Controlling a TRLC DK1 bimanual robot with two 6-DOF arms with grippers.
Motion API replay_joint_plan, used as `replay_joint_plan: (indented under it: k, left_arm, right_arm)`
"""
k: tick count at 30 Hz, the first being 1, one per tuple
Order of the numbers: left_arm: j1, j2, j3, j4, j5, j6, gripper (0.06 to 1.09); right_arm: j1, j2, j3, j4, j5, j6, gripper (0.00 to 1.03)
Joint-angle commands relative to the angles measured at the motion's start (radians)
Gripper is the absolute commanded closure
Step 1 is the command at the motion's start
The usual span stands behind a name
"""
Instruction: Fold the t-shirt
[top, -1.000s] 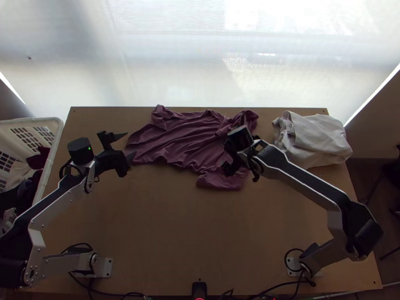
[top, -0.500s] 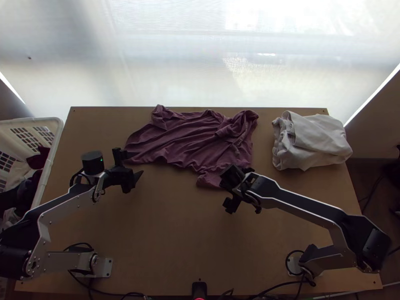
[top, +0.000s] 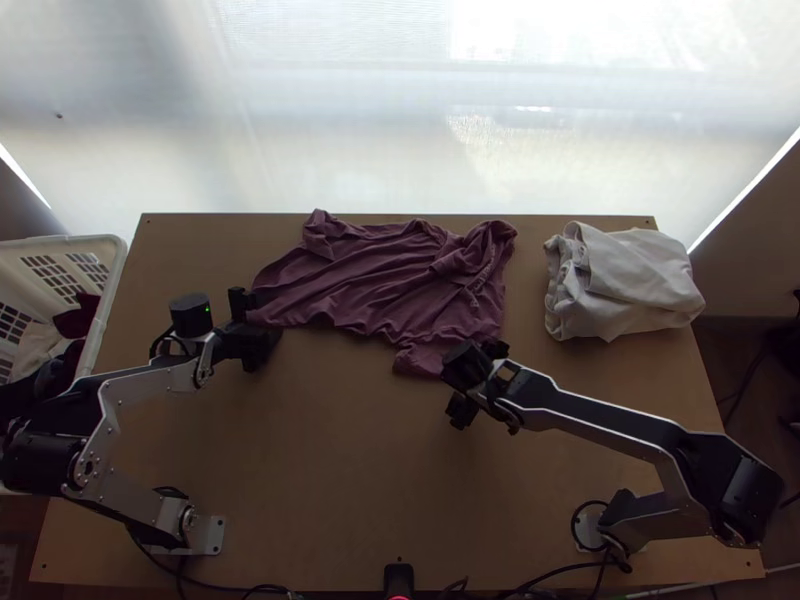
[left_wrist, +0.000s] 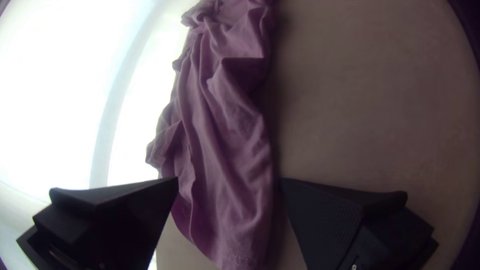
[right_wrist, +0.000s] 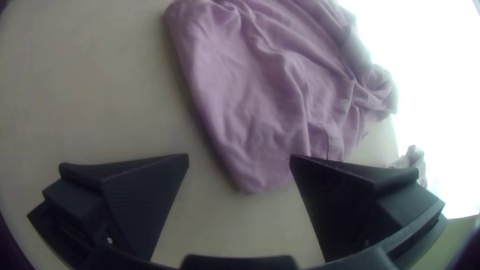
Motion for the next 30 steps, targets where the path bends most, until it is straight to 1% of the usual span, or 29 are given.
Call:
replay_joint_plan:
  k: [1, 6, 9, 11, 12, 14, 15, 17, 19, 20, 21, 22, 24, 26, 28, 30]
  left_arm:
    - [0.006, 0.067, 0.065, 0.03, -0.024, 0.008, 0.11]
    - [0.003, 0.067, 0.086, 0.032, -0.024, 0.001, 0.12]
    - [0.001, 0.071, 0.086, 0.032, -0.024, 0.002, 0.14]
    - [0.001, 0.075, 0.085, 0.032, -0.024, 0.005, 0.19]
    - [0.001, 0.079, 0.083, 0.032, -0.024, 0.01, 0.26]
    - [0.001, 0.082, 0.082, 0.032, -0.023, 0.011, 0.41]
    - [0.001, 0.082, 0.082, 0.032, -0.023, 0.011, 0.52]
    - [0.003, 0.082, 0.08, 0.032, -0.023, 0.002, 0.79]
    - [0.003, 0.078, 0.077, 0.032, -0.023, 0.002, 0.96]
    - [0.004, 0.067, 0.077, 0.032, -0.023, -0.009, 1.02]
    - [0.007, 0.053, 0.076, 0.029, -0.023, -0.032, 1.05]
    - [0.01, 0.03, 0.074, 0.024, -0.023, -0.061, 1.05]
    - [0.012, -0.042, 0.071, -0.007, -0.024, -0.142, 1.05]
    - [0.014, -0.134, 0.066, -0.083, -0.023, -0.2, 1.05]
    - [0.001, -0.229, 0.077, -0.192, -0.023, -0.296, 1.05]
    - [-0.019, -0.321, 0.105, -0.361, -0.023, -0.368, 1.05]
  right_arm:
    - [-0.036, 0.054, -0.02, 0.117, 0.044, -0.057, 0.1]
    - [-0.051, 0.076, -0.004, 0.175, 0.081, -0.111, 0.1]
    - [-0.071, 0.097, -0.007, 0.23, 0.102, -0.155, 0.13]
    - [-0.093, 0.116, -0.005, 0.253, 0.108, -0.169, 0.16]
    - [-0.103, 0.125, -0.005, 0.267, 0.111, -0.181, 0.19]
    - [-0.119, 0.135, -0.004, 0.275, 0.116, -0.188, 0.3]
    - [-0.123, 0.137, -0.01, 0.293, 0.116, -0.2, 0.39]
    - [-0.126, 0.137, -0.031, 0.345, 0.114, -0.24, 0.65]
    - [-0.126, 0.137, -0.04, 0.356, 0.114, -0.244, 0.88]
    - [-0.125, 0.135, -0.042, 0.356, 0.114, -0.247, 0.97]
    - [-0.122, 0.128, -0.043, 0.351, 0.113, -0.247, 1.0]
    - [-0.116, 0.111, -0.046, 0.345, 0.113, -0.246, 1.0]
    - [-0.093, 0.056, -0.04, 0.27, 0.093, -0.227, 1.0]
    - [-0.07, -0.016, -0.019, 0.164, 0.042, -0.169, 1.0]
    - [-0.054, -0.079, 0.007, 0.074, -0.028, -0.108, 1.0]
    - [-0.044, -0.131, 0.039, -0.012, -0.085, -0.06, 1.0]
